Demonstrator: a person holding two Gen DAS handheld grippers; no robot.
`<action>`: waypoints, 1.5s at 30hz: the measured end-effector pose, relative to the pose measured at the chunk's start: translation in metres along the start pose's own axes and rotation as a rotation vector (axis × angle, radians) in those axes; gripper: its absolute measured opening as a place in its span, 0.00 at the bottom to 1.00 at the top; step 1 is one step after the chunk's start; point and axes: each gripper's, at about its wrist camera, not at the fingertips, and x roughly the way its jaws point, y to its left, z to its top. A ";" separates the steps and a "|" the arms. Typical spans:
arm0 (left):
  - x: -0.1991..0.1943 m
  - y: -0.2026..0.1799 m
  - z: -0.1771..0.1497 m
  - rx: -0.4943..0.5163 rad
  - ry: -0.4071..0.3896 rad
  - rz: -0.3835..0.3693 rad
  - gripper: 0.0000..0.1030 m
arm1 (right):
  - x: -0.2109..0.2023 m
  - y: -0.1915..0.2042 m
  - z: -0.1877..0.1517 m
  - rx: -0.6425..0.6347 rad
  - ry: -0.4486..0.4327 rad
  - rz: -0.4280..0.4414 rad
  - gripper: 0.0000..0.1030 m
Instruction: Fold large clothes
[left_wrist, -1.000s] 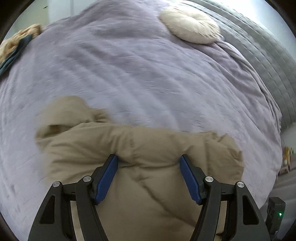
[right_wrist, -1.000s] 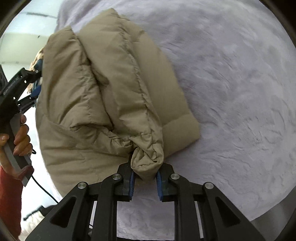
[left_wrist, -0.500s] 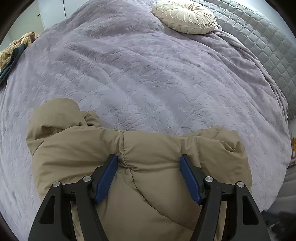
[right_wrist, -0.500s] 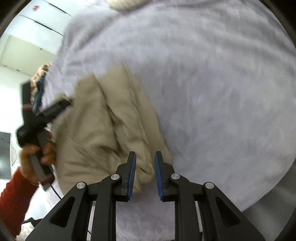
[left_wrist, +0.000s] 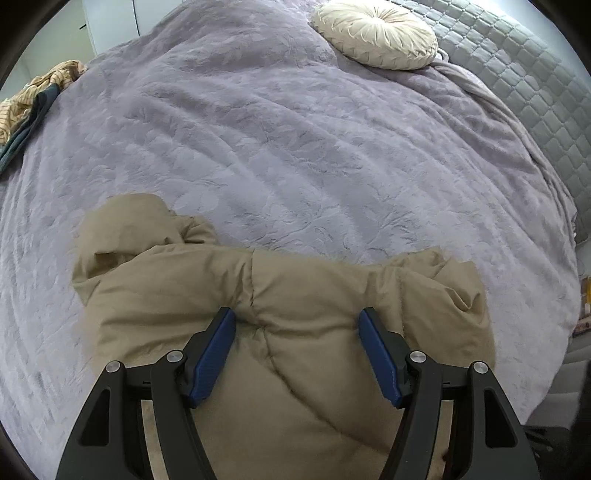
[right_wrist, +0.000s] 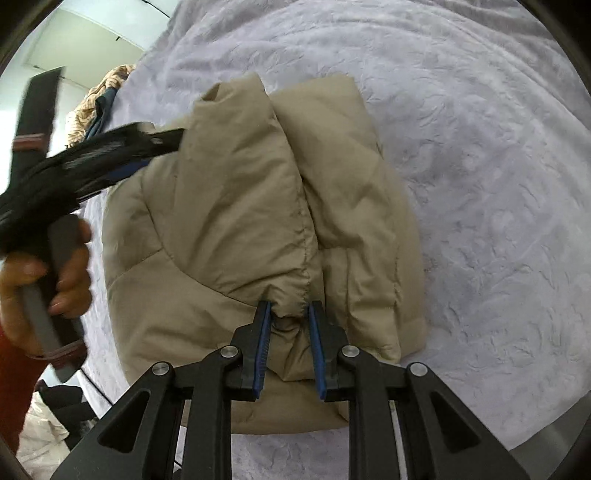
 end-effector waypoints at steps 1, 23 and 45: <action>-0.005 0.002 -0.001 0.001 -0.003 0.000 0.67 | -0.001 0.001 0.001 -0.010 0.001 -0.002 0.22; -0.058 0.108 -0.089 -0.295 0.057 -0.035 0.84 | -0.029 -0.025 0.041 -0.006 -0.017 0.021 0.47; 0.014 0.168 -0.149 -0.511 0.125 -0.615 0.95 | 0.036 -0.068 0.093 -0.067 0.156 0.344 0.91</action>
